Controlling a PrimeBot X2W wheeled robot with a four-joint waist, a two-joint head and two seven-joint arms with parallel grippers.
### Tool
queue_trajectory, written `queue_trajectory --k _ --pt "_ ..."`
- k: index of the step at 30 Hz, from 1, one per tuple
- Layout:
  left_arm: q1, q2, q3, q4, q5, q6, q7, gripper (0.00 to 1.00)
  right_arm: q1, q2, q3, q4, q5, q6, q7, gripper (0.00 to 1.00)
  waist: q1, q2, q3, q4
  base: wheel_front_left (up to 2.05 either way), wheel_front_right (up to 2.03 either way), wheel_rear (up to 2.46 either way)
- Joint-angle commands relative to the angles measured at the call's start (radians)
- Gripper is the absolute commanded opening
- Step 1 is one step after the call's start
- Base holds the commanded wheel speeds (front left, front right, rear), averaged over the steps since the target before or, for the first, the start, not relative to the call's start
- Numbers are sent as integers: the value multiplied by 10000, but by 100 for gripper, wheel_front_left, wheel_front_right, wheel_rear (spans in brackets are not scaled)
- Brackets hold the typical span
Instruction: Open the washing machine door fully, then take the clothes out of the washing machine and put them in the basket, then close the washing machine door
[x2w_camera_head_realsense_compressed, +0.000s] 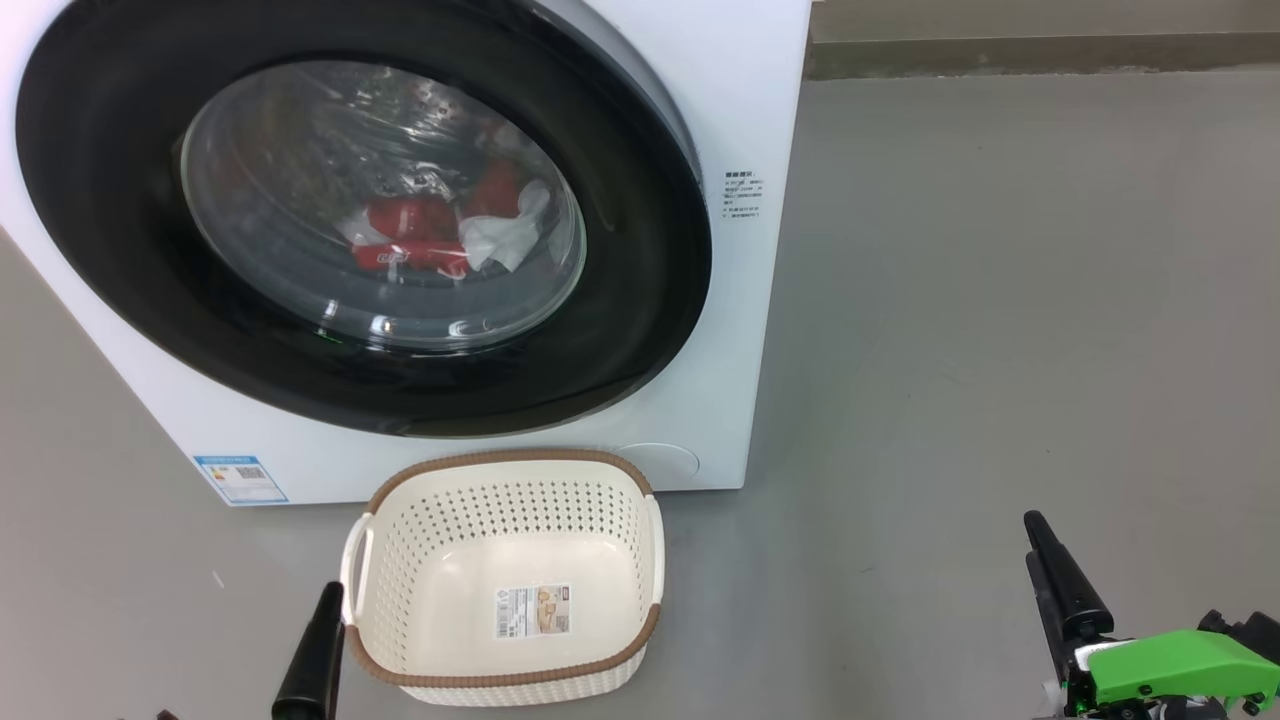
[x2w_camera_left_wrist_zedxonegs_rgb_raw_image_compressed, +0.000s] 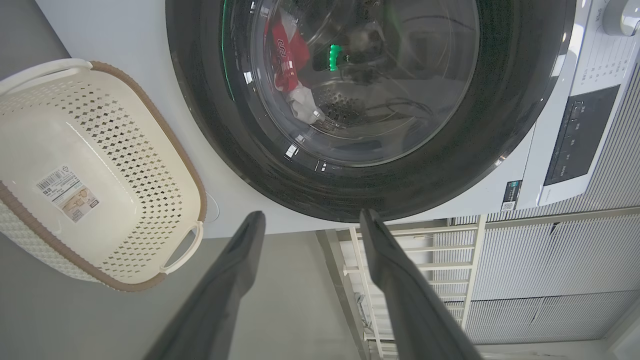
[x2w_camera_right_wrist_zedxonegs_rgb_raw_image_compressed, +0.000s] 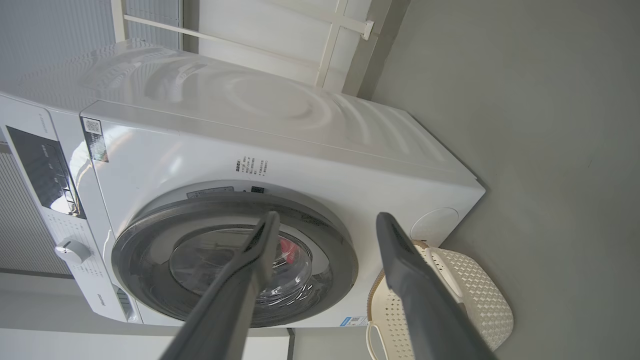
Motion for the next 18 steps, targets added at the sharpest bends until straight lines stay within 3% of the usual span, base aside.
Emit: queue_trajectory --k 1,18 --pt "-96 155 74 -344 288 -18 -86 100 -209 -170 39 -304 -276 -1 -91 100 -1 -1 3 0 0 0 0" --pt "76 155 -72 -828 3295 114 -592 100 -106 -291 335 -483 -2751 -2 -593 100 -2 -1 40 -13 0 0 0"
